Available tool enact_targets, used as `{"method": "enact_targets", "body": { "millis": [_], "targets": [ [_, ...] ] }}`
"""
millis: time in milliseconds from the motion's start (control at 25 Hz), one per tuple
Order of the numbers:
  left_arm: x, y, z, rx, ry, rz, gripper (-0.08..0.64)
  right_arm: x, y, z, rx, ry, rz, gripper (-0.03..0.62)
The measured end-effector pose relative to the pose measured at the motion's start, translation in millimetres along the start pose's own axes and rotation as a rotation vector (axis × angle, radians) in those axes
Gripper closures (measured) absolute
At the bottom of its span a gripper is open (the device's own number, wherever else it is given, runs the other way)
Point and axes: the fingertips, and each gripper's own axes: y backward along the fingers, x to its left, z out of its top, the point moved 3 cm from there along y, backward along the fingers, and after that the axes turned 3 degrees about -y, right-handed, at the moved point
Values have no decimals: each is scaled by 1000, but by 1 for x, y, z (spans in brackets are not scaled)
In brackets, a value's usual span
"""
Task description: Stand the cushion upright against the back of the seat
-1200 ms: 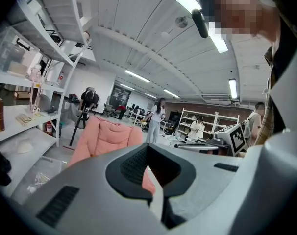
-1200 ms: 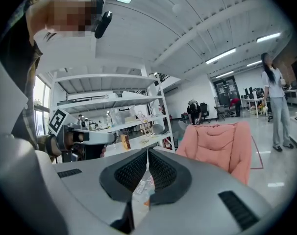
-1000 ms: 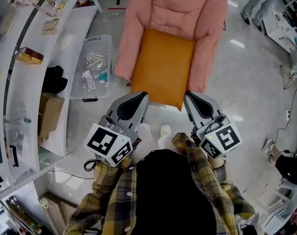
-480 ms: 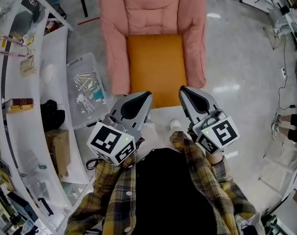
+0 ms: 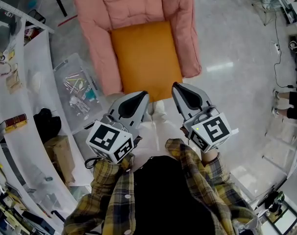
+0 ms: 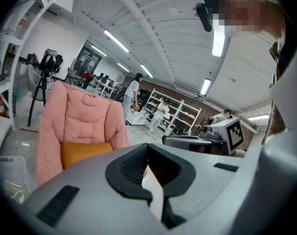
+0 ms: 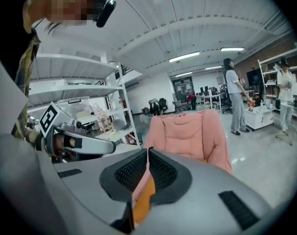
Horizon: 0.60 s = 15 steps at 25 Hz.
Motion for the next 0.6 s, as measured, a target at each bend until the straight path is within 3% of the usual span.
{"method": "enact_targets", "body": {
  "millis": [320, 600],
  "targets": [
    [27, -38, -56, 75, 85, 20, 554, -39, -19, -61, 105, -16, 12, 568],
    [65, -66, -139, 147, 180, 135, 552, -97, -27, -147, 216, -85, -43, 566]
  ]
}}
